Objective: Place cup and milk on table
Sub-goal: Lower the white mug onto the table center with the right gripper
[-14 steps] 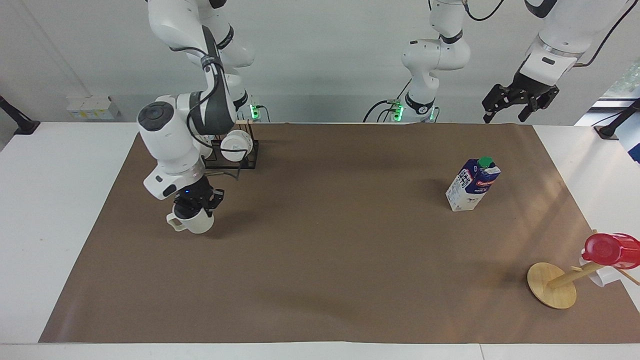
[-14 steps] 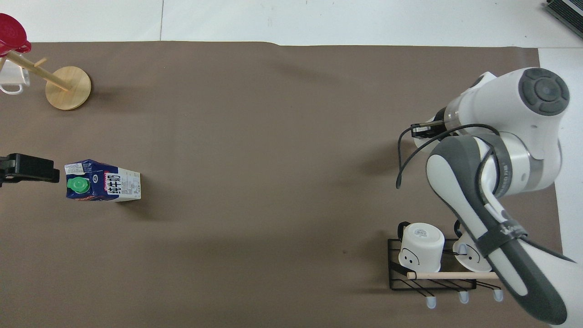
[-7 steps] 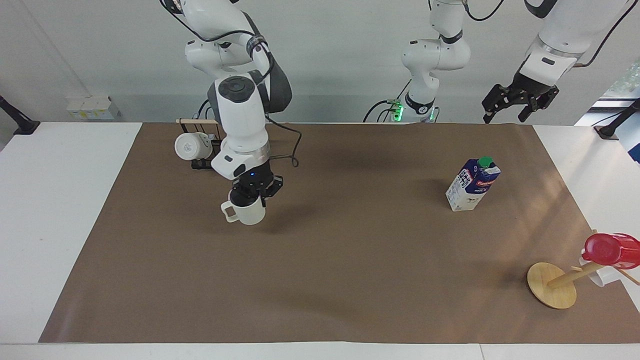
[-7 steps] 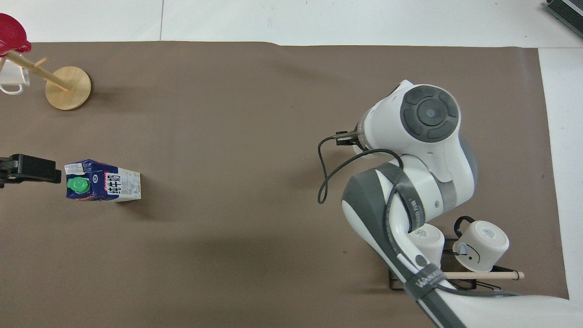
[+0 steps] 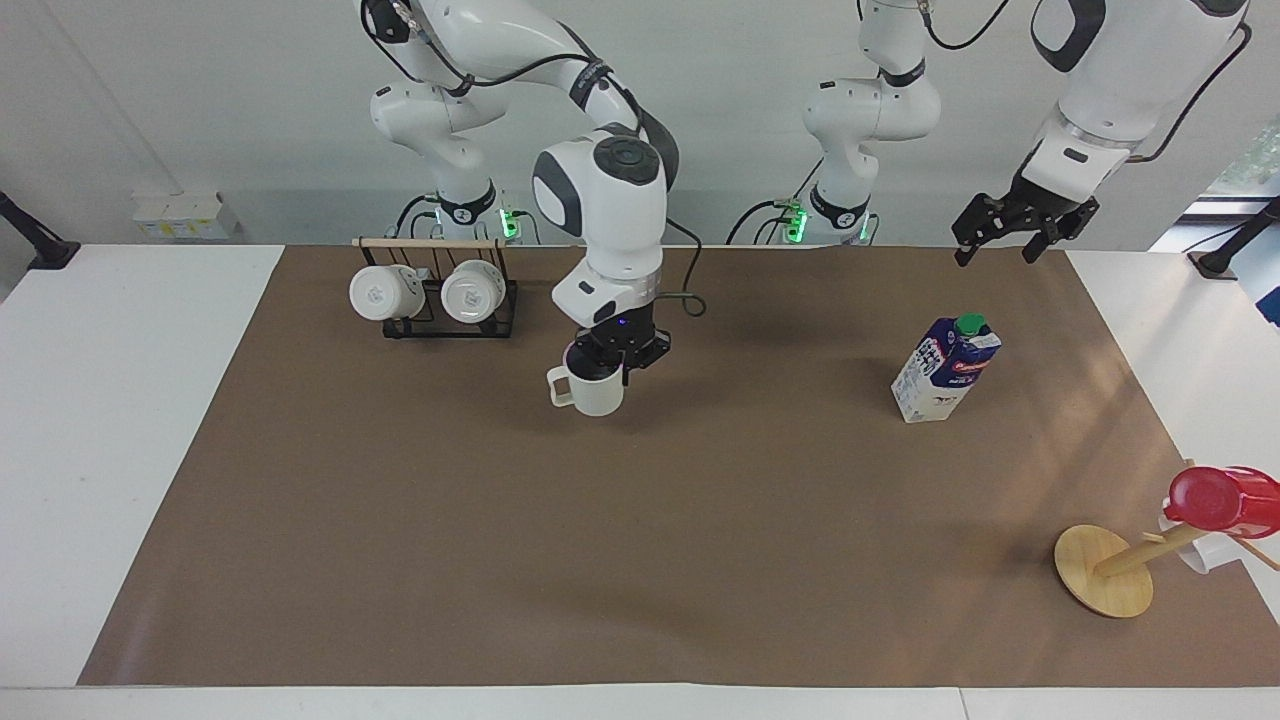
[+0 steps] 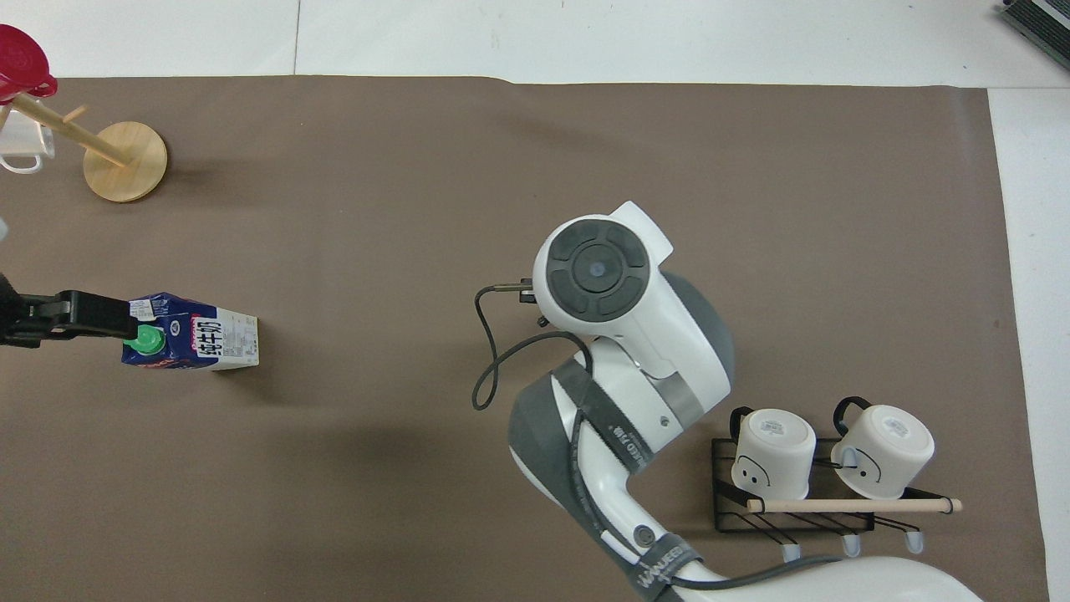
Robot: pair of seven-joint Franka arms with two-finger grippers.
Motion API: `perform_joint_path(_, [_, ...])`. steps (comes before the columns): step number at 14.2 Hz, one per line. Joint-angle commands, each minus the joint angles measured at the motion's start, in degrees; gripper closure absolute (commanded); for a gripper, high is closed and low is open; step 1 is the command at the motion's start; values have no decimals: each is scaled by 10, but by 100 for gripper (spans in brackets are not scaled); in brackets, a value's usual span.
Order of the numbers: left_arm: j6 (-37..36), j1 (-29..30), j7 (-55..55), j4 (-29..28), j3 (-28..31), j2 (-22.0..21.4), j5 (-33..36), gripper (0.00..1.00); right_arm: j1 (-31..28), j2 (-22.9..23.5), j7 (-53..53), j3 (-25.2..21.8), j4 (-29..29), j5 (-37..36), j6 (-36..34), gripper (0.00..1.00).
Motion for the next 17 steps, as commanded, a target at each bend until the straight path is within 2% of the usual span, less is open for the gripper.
perform_joint_path(1, [57, 1, 11, -72, 2, -36, 15, 0, 43, 49, 60, -1, 60, -18, -23, 100])
perform_joint_path(6, [139, 16, 36, -130, 2, -37, 19, 0, 80, 81, 138, 1, 71, -20, -16, 100])
perform_joint_path(9, [191, 18, 47, -170, 2, -37, 25, 0, 84, 84, 155, 1, 65, -17, -9, 100])
perform_joint_path(12, [224, 23, 52, -195, 2, -33, 25, 0, 77, 79, 202, 1, 29, -10, 17, 83])
perform_joint_path(14, [265, 23, 55, -230, 2, -33, 26, 0, 68, 77, 219, 0, 20, -9, 21, 69])
perform_joint_path(17, [288, 24, 64, -245, 2, -28, 26, 0, 65, 78, 226, 0, 25, -7, 23, 49])
